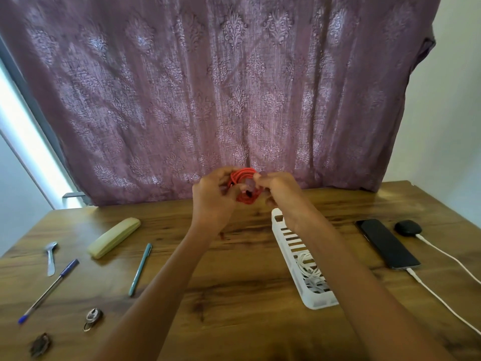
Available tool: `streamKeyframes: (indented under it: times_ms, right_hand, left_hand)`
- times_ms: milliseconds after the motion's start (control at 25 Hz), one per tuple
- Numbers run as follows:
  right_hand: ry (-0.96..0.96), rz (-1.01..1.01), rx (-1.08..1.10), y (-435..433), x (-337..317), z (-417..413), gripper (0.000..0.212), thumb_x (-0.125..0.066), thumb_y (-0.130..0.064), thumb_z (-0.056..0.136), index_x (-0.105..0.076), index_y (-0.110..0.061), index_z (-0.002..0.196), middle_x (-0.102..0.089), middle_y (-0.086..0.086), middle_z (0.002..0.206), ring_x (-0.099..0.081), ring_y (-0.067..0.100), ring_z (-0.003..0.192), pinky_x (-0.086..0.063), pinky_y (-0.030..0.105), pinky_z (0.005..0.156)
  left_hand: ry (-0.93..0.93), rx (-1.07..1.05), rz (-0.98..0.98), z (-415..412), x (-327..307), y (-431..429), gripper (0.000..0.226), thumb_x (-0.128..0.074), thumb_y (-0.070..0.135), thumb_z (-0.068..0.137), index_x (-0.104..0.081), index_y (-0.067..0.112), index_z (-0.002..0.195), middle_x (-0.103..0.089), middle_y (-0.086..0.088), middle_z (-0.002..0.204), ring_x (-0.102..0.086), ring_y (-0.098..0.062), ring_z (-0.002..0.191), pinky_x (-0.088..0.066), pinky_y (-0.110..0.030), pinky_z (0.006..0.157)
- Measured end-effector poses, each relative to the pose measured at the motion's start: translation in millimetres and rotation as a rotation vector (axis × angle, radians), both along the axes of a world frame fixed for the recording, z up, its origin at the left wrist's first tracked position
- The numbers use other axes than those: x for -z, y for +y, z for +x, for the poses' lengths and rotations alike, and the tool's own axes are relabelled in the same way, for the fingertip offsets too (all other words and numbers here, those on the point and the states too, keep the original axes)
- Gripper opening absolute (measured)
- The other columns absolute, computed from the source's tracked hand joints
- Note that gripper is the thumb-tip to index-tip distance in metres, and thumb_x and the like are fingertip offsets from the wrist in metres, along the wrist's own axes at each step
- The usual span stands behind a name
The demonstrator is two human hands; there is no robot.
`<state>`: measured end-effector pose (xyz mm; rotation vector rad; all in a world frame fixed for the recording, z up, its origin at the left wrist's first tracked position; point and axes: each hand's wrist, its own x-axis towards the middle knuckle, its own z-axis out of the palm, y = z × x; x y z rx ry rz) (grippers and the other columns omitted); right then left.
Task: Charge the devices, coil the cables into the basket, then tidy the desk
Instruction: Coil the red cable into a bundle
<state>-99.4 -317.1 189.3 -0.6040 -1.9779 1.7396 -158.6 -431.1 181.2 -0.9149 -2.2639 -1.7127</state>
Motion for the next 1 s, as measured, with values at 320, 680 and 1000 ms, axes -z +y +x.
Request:
streamKeyframes:
  times_ms: [320, 680, 1000]
  right_hand:
    - [0.294, 0.212, 0.111, -4, -5, 17, 0.032, -0.071, -0.033, 0.08, -0.06, -0.019, 0.053, -0.057, 0.006, 0.054, -0.054, 0.019, 0.053, -0.048, 0.029, 0.058]
    - [0.429, 0.504, 0.096, 7, 6, 14, 0.015, -0.042, -0.011, 0.098, -0.049, -0.013, 0.085, -0.059, -0.007, 0.068, -0.061, 0.016, 0.061, -0.053, 0.034, 0.063]
    - [0.241, 0.397, 0.042, 14, 2, 18, 0.019, -0.064, -0.025, 0.087, -0.062, -0.009, 0.076, -0.051, -0.003, 0.054, -0.04, 0.002, 0.045, -0.033, 0.02, 0.049]
  left_hand:
    - [0.239, -0.056, -0.038, 1, -8, 3, 0.024, -0.065, 0.004, 0.081, -0.071, 0.017, 0.1, -0.066, 0.012, 0.072, -0.059, 0.004, 0.069, -0.043, -0.003, 0.064]
    - [0.171, -0.035, -0.051, 3, -3, 8, 0.016, -0.069, 0.017, 0.08, -0.071, 0.021, 0.096, -0.07, 0.01, 0.074, -0.066, -0.005, 0.071, -0.051, -0.016, 0.072]
    - [0.157, -0.103, -0.055, -14, -3, -5, 0.015, -0.069, 0.014, 0.081, -0.072, 0.022, 0.093, -0.067, 0.01, 0.069, -0.063, -0.01, 0.068, -0.049, -0.018, 0.069]
